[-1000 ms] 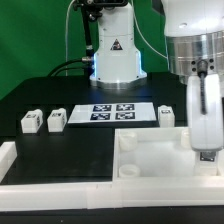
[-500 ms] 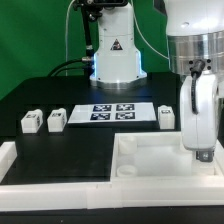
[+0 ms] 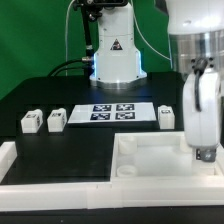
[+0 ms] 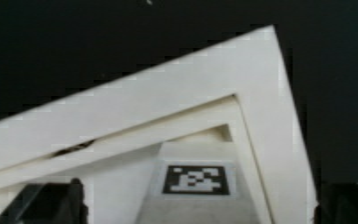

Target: Assemble one leg

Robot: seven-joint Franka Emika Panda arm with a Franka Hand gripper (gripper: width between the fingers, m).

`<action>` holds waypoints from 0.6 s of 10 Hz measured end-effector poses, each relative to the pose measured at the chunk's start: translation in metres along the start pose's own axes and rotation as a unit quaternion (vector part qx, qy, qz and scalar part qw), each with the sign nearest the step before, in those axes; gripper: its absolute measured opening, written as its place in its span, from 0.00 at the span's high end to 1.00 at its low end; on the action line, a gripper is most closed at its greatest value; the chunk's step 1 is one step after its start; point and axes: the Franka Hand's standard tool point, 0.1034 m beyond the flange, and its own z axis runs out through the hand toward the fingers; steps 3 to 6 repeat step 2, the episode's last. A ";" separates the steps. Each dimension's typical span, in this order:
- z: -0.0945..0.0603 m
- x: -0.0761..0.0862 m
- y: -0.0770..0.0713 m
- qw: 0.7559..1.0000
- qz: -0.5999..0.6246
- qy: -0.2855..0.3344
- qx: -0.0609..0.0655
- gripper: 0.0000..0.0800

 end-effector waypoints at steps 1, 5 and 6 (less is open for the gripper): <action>-0.004 -0.001 0.001 1.000 -0.001 -0.002 0.001 0.19; -0.001 0.000 0.002 1.000 -0.001 0.000 0.000 0.19; -0.001 0.000 0.002 1.000 -0.001 0.000 0.000 0.19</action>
Offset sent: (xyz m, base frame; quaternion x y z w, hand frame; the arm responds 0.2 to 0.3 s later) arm 0.0000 0.0000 0.0000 0.0000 0.0000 0.0000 1.0000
